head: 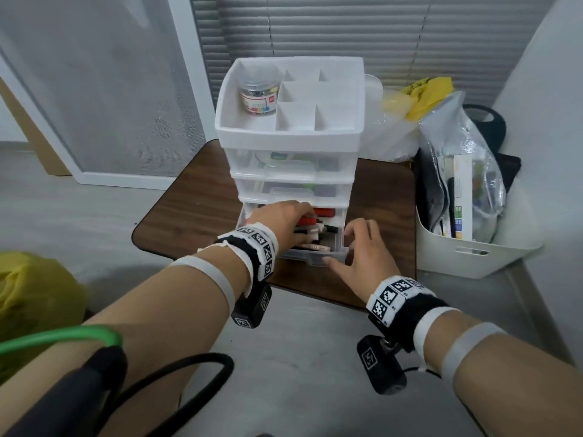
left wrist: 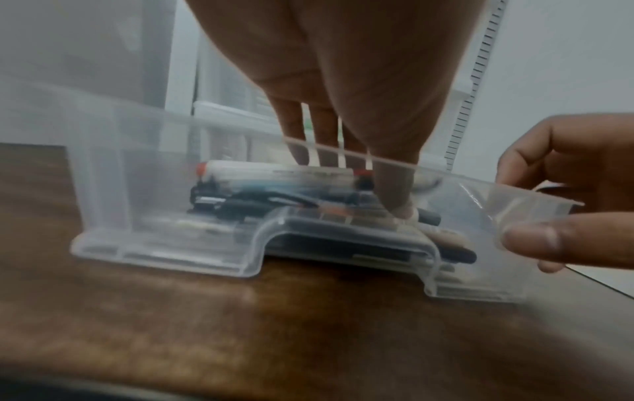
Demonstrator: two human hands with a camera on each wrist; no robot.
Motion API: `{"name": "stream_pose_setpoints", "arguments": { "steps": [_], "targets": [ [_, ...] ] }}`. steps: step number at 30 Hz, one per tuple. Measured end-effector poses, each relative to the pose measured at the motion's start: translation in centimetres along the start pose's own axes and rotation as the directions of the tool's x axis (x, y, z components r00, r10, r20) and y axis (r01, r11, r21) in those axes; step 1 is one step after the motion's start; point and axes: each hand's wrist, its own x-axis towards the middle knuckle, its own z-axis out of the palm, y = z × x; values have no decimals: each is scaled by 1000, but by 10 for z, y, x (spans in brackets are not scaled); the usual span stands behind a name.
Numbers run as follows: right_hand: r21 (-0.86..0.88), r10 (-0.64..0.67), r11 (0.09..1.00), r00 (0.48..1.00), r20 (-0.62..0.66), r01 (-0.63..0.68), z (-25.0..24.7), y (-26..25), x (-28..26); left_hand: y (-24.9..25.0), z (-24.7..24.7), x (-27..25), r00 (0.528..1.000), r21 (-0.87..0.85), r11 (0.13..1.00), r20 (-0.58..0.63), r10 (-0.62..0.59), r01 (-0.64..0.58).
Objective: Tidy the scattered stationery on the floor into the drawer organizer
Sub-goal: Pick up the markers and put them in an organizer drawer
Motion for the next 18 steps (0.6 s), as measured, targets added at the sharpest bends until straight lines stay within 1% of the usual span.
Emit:
{"name": "stream_pose_setpoints", "arguments": {
  "steps": [3,5,6,7,8,9,10,11,12,13,14,15,16,17,18],
  "targets": [
    [52,74,996,996,55,-77,-1,-1,2,-8,5,-9,998,-63,998,-62,24,-28],
    [75,104,991,991,82,-110,-2,-1,4,-15,5,-18,985,-115,991,-166,44,-63],
    [82,117,989,989,87,-124,-3,-1,5,-19,3,-23,971,-125,990,-235,39,-70],
    [85,133,986,987,87,-141,-4,0,8,-24,3,-27,951,-137,990,-308,-6,-38],
    [88,152,983,984,89,-160,-4,2,11,-29,3,-32,920,-180,983,-375,-110,44],
    [96,171,979,980,104,-181,-4,5,14,-36,2,-36,866,-275,948,-421,-271,163],
    [111,184,974,974,133,-199,-4,8,18,-43,0,-40,785,-418,867,-425,-450,271],
    [132,190,968,967,172,-214,-5,10,23,-51,-1,-43,706,-588,736,-360,-610,335],
    [159,184,962,960,211,-220,-5,14,28,-58,-2,-45,679,-735,580,-226,-699,351],
    [195,170,956,954,247,-221,-5,16,34,-65,-2,-45,718,-812,469,-91,-690,348],
    [236,154,946,948,278,-223,-6,18,39,-70,-1,-45,792,-832,436,7,-610,343],
    [271,141,935,943,302,-227,-7,19,45,-75,1,-44,862,-836,442,71,-501,326],
    [294,133,927,938,321,-232,-8,20,50,-79,4,-43,912,-836,462,105,-396,297],
    [306,131,921,933,335,-239,-9,20,55,-80,7,-42,938,-840,472,114,-327,267],
    [313,127,919,930,345,-241,-10,20,59,-82,10,-42,947,-839,483,111,-301,252]
  ]
}}
